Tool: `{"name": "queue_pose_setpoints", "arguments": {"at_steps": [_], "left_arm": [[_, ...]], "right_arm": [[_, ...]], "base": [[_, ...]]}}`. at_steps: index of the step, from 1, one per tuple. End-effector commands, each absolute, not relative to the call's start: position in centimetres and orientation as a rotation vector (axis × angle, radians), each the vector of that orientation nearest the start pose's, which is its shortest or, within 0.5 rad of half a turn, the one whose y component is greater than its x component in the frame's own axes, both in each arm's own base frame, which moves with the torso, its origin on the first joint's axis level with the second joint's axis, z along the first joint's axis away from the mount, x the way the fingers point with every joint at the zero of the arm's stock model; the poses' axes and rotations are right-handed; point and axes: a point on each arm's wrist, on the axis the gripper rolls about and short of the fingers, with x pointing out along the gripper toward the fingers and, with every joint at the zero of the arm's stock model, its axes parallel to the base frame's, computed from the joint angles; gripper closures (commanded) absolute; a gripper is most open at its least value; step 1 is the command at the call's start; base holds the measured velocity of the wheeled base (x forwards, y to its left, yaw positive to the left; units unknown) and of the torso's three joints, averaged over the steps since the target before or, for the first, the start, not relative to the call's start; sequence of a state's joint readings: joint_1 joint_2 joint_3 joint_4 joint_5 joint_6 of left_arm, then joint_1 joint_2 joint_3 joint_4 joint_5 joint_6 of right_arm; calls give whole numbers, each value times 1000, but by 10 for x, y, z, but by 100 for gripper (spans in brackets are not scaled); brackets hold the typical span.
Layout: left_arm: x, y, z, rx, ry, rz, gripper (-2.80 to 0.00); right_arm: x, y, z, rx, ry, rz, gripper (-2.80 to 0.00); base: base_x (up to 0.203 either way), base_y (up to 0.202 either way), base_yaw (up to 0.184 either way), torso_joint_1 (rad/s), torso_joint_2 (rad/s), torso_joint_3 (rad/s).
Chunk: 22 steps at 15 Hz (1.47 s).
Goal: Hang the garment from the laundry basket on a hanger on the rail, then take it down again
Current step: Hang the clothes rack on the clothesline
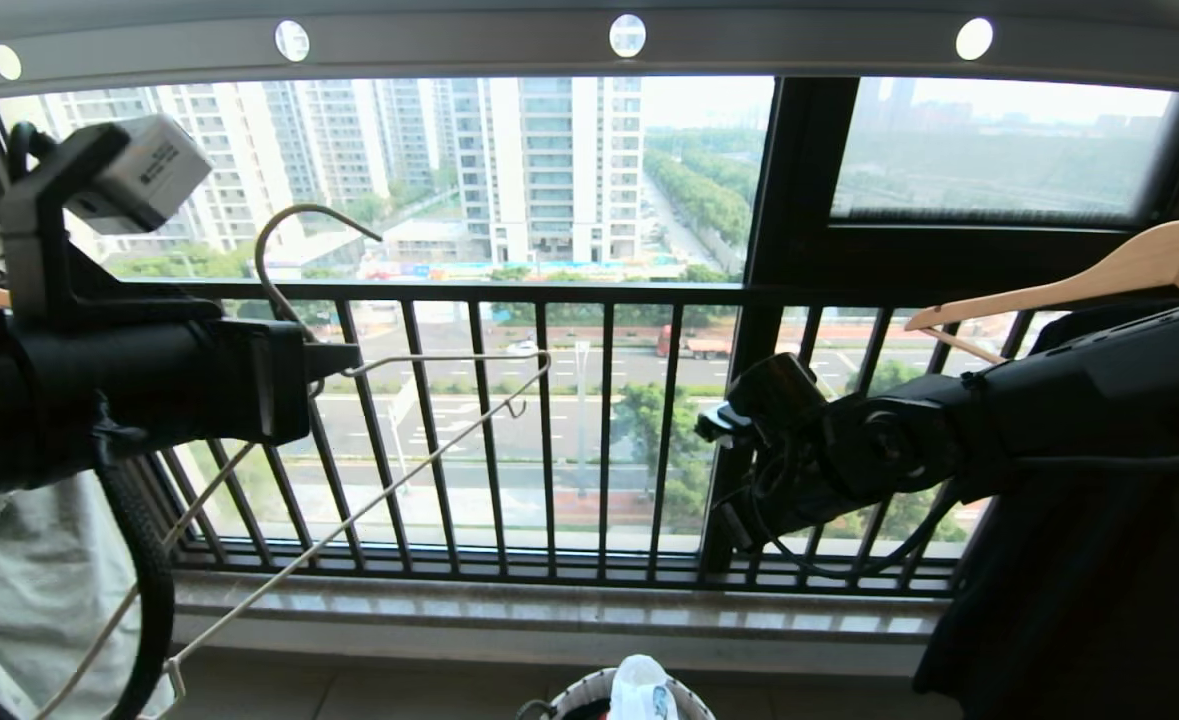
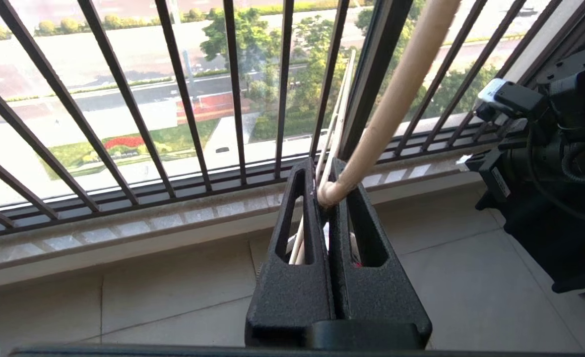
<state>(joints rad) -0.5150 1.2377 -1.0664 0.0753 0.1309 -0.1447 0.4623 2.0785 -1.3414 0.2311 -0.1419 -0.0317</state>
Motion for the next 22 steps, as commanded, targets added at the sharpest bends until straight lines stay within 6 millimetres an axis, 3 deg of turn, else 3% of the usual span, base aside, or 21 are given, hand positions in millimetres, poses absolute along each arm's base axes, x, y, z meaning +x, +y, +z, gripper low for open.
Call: {"name": "queue_pose_setpoints", "arguments": {"at_steps": [1, 5, 9, 13, 22], "left_arm": [[140, -74, 331, -86, 193, -359, 0], [137, -63, 355, -84, 201, -306, 0], [164, -58, 368, -92, 198, -210, 0], [179, -61, 382, -101, 163, -202, 0], [212, -73, 389, -102, 160, -206, 0]], "right_arm": [[343, 169, 120, -319, 917, 313, 0], [343, 170, 120, -342, 911, 326, 0], [343, 173, 116, -349, 920, 333, 0], [342, 176, 111, -357, 930, 340, 0], [340, 181, 104, -370, 949, 350, 0]], "base": [[0, 0, 0, 0, 0, 0], [0, 0, 0, 0, 0, 0], [0, 0, 0, 0, 0, 0], [0, 0, 0, 0, 0, 0], [0, 0, 0, 0, 0, 0]]}}
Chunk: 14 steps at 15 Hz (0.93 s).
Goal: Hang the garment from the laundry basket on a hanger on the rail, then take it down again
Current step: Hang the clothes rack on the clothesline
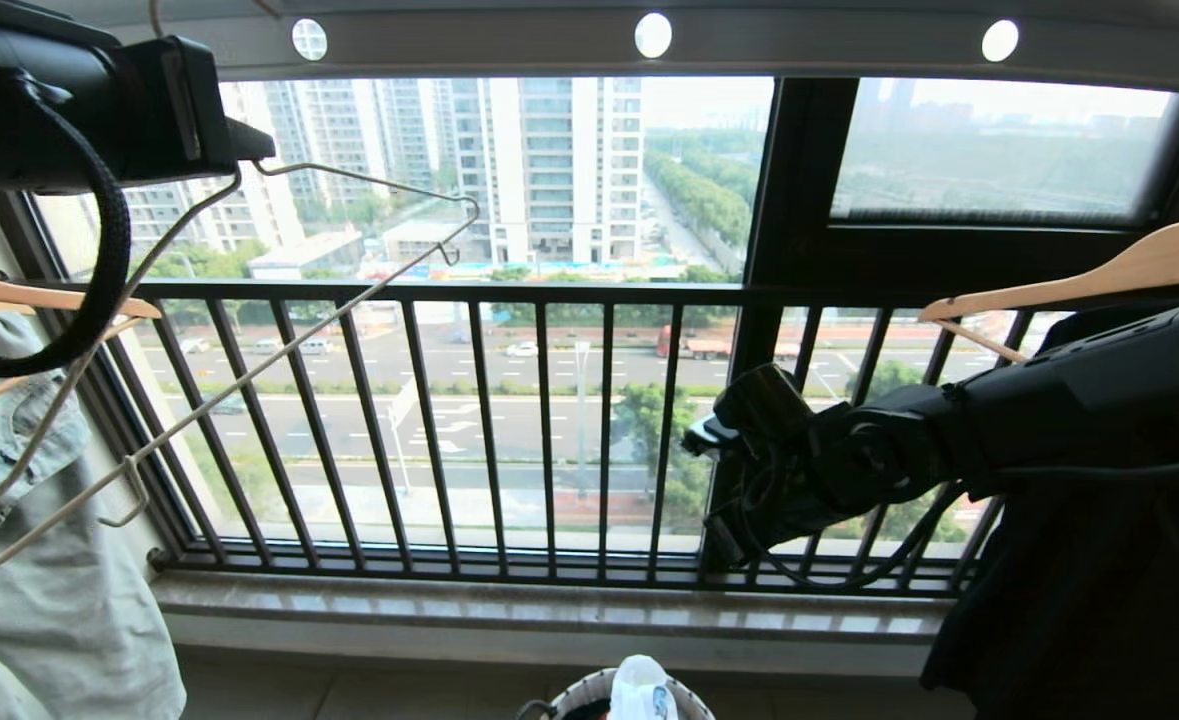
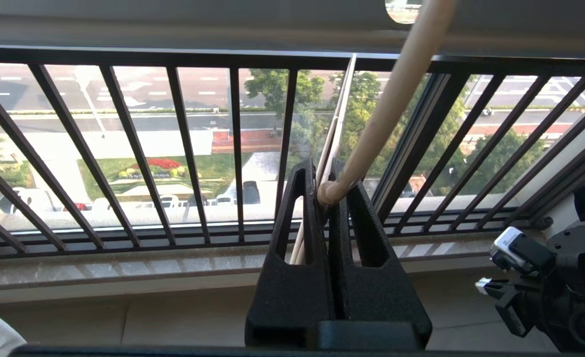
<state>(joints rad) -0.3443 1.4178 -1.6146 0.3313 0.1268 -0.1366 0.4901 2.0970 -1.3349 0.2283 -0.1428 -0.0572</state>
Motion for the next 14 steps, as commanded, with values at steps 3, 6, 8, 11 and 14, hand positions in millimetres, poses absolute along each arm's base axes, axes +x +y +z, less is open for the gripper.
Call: {"name": "queue_pose_setpoints", "arguments": {"at_steps": [3, 6, 8, 11, 14], "left_arm": [[218, -75, 387, -97, 168, -207, 0], [225, -78, 384, -94, 183, -204, 0], [229, -79, 380, -89, 196, -201, 0], [237, -76, 376, -87, 212, -175, 0], [244, -77, 371, -82, 232, -171, 0]], "right_arm": [[340, 181, 104, -370, 947, 351, 0], [340, 182, 102, -374, 951, 353, 0], [341, 182, 101, -374, 952, 353, 0], [341, 182, 101, -379, 954, 355, 0], [340, 182, 100, -388, 957, 361, 0]], "base": [[0, 0, 0, 0, 0, 0], [0, 0, 0, 0, 0, 0], [0, 0, 0, 0, 0, 0], [0, 0, 0, 0, 0, 0], [0, 0, 0, 0, 0, 0]]}}
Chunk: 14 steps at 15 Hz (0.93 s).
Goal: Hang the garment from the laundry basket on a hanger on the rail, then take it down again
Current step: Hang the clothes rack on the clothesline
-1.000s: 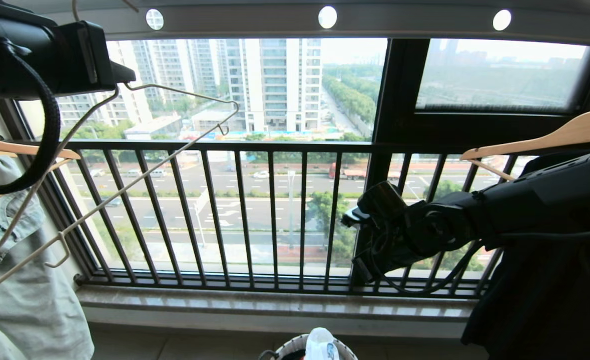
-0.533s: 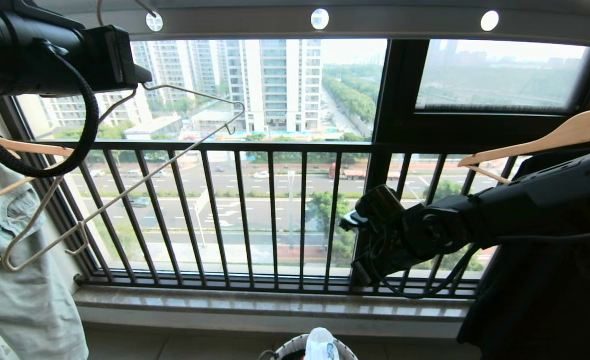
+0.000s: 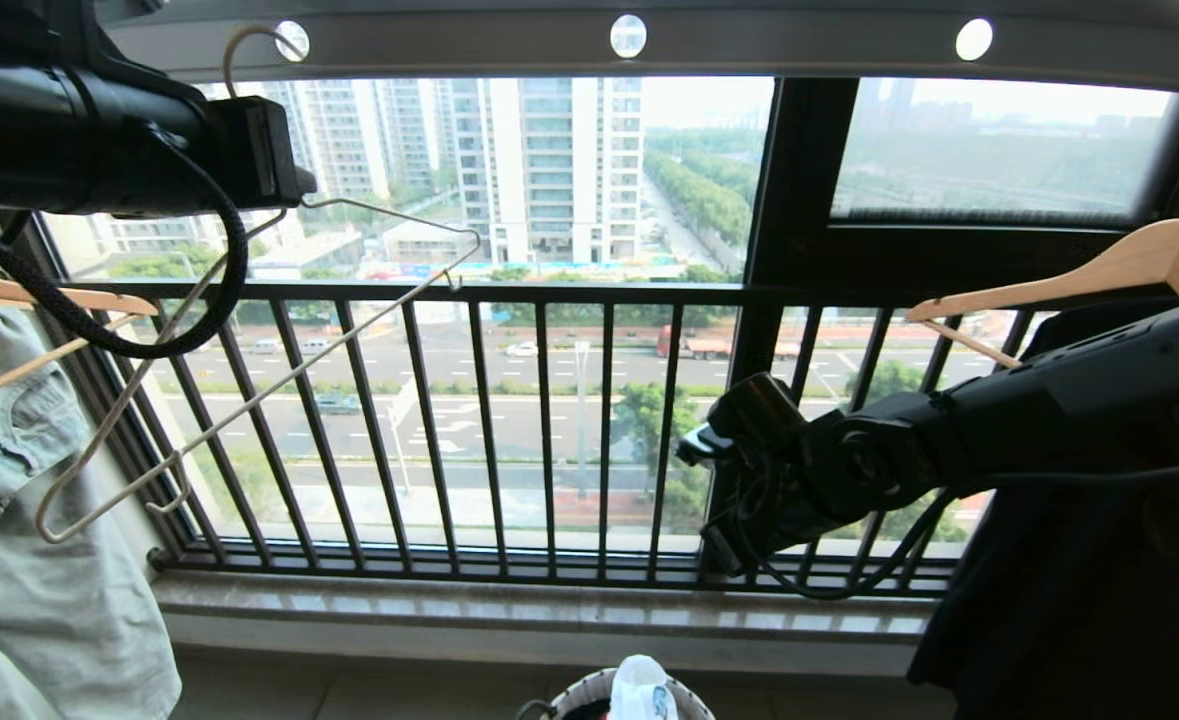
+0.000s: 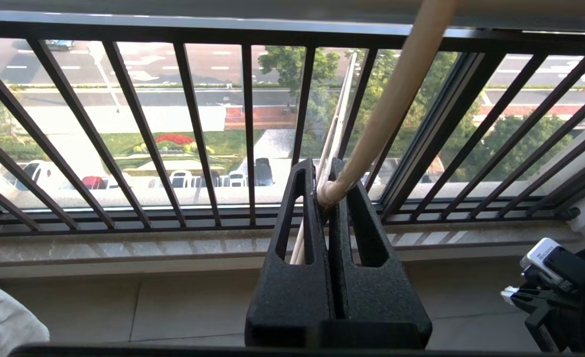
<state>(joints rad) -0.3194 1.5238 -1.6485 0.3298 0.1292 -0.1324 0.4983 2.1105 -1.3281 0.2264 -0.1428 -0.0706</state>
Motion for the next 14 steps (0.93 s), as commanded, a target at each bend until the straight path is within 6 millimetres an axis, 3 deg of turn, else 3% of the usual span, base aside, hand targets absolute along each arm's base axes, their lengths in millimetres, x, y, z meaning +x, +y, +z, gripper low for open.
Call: {"name": "queue_pose_setpoints", "arguments": {"at_steps": [1, 7, 14], "left_arm": [[246, -77, 369, -82, 236, -167, 0], [258, -80, 360, -73, 269, -163, 0], [257, -80, 362, -73, 262, -163, 0]], "right_arm": [[340, 182, 100, -389, 956, 361, 0], [340, 182, 99, -390, 958, 361, 0], [340, 182, 98, -390, 960, 362, 0]], "base": [[0, 0, 0, 0, 0, 0], [0, 0, 0, 0, 0, 0], [0, 0, 0, 0, 0, 0]]}}
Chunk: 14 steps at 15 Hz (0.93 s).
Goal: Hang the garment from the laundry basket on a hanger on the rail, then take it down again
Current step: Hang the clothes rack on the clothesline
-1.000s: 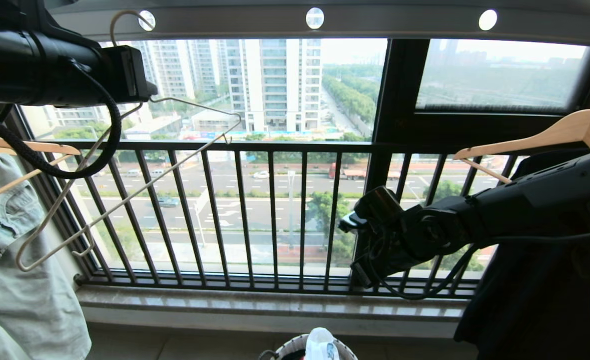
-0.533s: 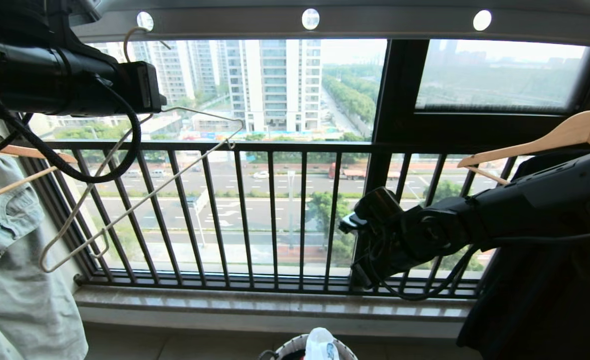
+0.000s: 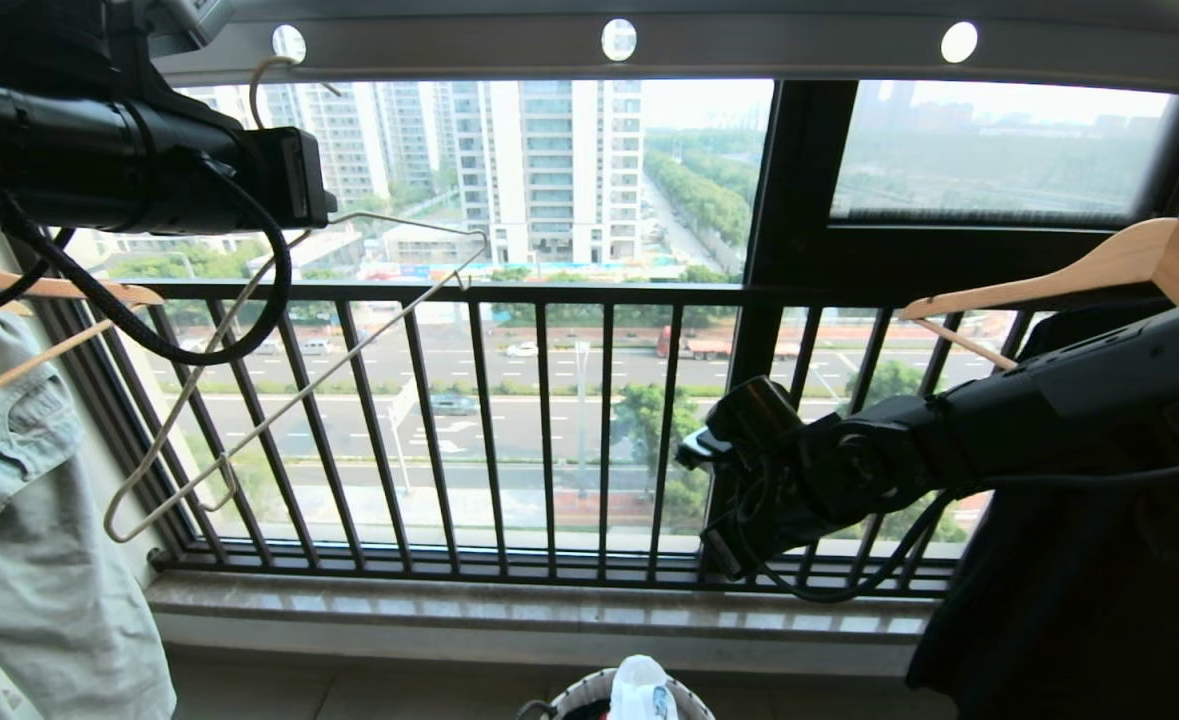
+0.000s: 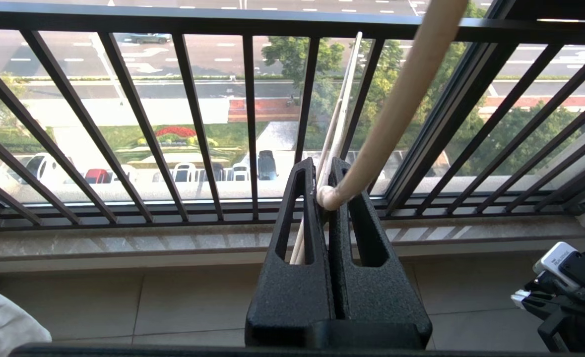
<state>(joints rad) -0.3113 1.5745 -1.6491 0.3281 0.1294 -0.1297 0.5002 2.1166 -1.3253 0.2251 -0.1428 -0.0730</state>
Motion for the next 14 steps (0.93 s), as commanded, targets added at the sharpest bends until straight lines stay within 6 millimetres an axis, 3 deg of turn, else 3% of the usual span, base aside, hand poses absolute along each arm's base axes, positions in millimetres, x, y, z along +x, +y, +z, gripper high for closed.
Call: {"name": "queue_pose_setpoints", "arguments": {"at_steps": [1, 2, 8, 11, 14], "left_arm": [[256, -79, 363, -66, 259, -164, 0], [255, -79, 364, -61, 256, -164, -280], [239, -74, 376, -73, 211, -165, -280], [210, -65, 388, -84, 170, -172, -280], [165, -55, 392, -87, 167, -202, -280]], "right_arm": [[340, 183, 98, -391, 959, 362, 0], [340, 183, 98, -392, 960, 362, 0], [340, 183, 98, -392, 960, 362, 0], [339, 182, 99, -391, 957, 362, 0], [340, 182, 99, -398, 957, 350, 0]], "base": [[0, 0, 0, 0, 0, 0], [0, 0, 0, 0, 0, 0], [0, 0, 0, 0, 0, 0], [0, 0, 0, 0, 0, 0], [0, 0, 0, 0, 0, 0]]}}
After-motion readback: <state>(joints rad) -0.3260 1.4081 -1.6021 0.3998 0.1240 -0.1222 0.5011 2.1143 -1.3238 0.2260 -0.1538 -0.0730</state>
